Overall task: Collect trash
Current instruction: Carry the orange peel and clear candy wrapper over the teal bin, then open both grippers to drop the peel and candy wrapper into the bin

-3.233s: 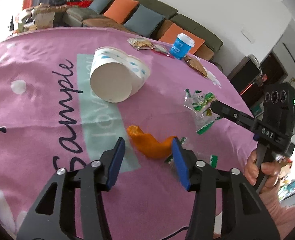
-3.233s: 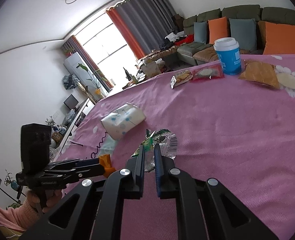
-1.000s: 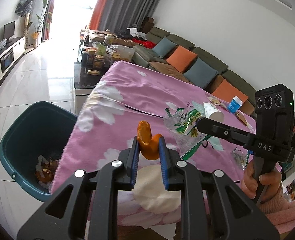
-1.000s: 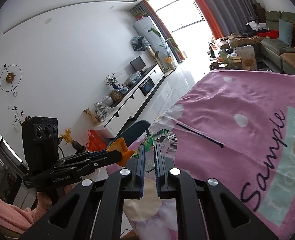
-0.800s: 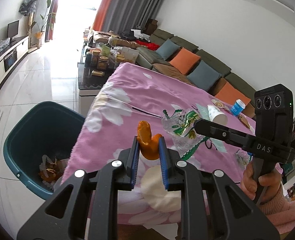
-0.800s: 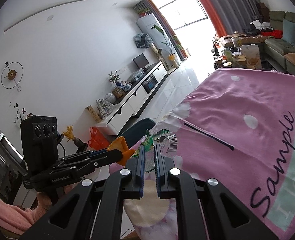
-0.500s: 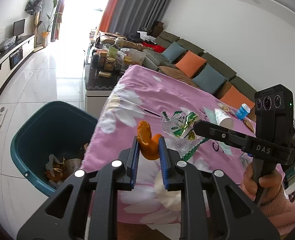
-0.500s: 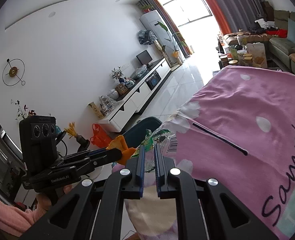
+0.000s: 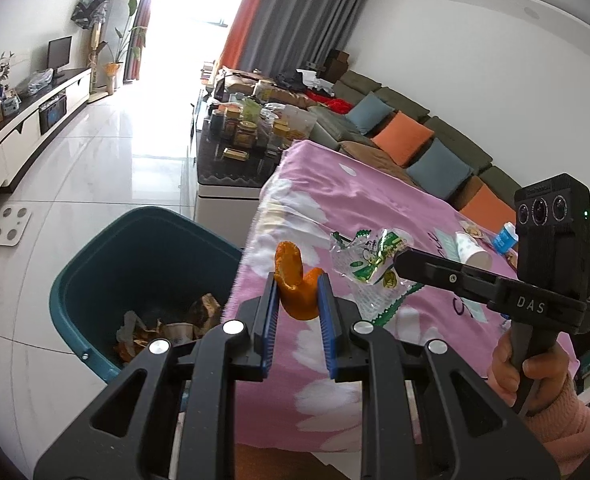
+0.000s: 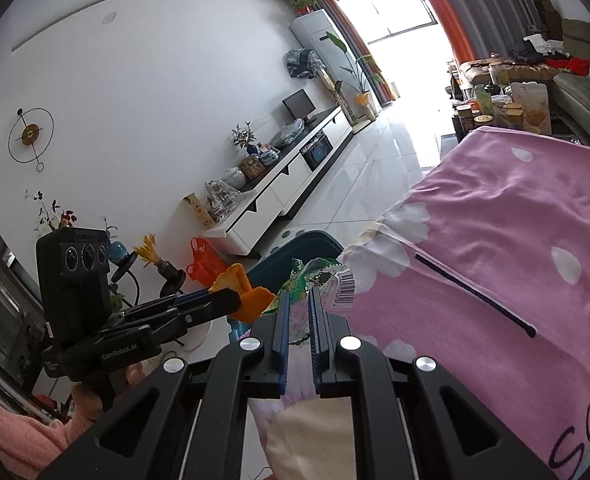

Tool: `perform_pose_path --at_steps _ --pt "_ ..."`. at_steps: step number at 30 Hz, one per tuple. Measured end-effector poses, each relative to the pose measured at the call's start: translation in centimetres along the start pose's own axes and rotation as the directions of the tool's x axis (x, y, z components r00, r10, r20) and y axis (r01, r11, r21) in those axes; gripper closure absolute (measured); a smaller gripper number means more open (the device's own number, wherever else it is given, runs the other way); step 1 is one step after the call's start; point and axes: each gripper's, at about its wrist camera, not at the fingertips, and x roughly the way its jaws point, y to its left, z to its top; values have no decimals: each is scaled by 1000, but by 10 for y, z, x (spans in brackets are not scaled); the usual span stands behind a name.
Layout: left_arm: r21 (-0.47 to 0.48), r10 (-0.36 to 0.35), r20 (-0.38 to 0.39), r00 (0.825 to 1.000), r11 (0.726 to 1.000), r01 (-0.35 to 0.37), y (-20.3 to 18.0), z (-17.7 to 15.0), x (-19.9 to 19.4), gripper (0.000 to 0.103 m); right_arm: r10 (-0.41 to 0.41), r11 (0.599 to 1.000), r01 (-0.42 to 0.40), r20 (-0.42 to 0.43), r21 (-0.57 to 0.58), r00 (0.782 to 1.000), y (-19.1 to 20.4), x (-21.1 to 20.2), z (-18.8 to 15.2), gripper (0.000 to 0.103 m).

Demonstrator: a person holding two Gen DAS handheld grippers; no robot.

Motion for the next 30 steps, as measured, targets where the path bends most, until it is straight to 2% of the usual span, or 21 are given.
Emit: perform_pose_path --at_steps 14,24,27,30 --pt "-43 61 7 998 997 -61 25 1 -1 83 5 999 -6 -49 -35 999 11 31 13 95" --pt "-92 160 -12 987 983 -160 49 -2 7 81 -31 998 26 -88 -57 996 19 66 24 95" --pt "-111 194 -22 981 975 -195 58 -4 12 79 -43 997 35 -112 -66 993 21 81 27 95" --pt "-134 225 -35 974 964 -228 70 -6 19 69 -65 995 54 -145 -83 987 22 99 28 95"
